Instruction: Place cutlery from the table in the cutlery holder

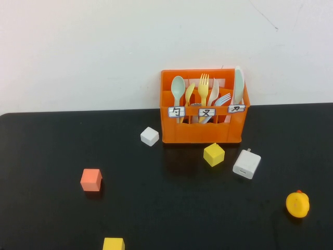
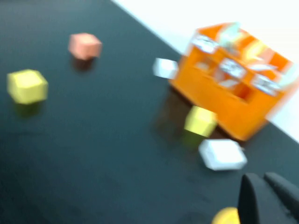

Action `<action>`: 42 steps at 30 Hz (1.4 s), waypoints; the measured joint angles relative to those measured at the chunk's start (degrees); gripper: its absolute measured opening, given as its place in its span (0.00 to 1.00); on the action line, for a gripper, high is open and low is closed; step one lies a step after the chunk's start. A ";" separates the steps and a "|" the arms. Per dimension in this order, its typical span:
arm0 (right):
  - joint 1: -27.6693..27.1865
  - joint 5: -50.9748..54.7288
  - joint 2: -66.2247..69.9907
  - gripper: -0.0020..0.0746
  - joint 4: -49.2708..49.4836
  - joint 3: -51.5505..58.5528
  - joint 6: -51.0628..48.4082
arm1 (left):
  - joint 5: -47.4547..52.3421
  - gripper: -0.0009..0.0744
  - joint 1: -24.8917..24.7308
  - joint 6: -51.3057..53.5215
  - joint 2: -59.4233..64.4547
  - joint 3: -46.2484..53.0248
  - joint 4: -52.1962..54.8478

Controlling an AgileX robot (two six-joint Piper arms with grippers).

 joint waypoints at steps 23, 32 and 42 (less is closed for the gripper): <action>-20.92 -7.16 -12.91 0.02 2.47 17.10 -2.97 | 0.19 0.01 0.00 0.00 0.00 -0.10 -0.07; -20.92 -13.45 -12.91 0.02 -10.39 17.40 20.22 | 0.19 0.01 0.00 0.10 0.00 -0.10 -0.07; -20.92 -7.93 -12.91 0.02 -28.13 17.05 42.19 | 0.19 0.01 0.00 0.10 0.00 -0.10 -0.07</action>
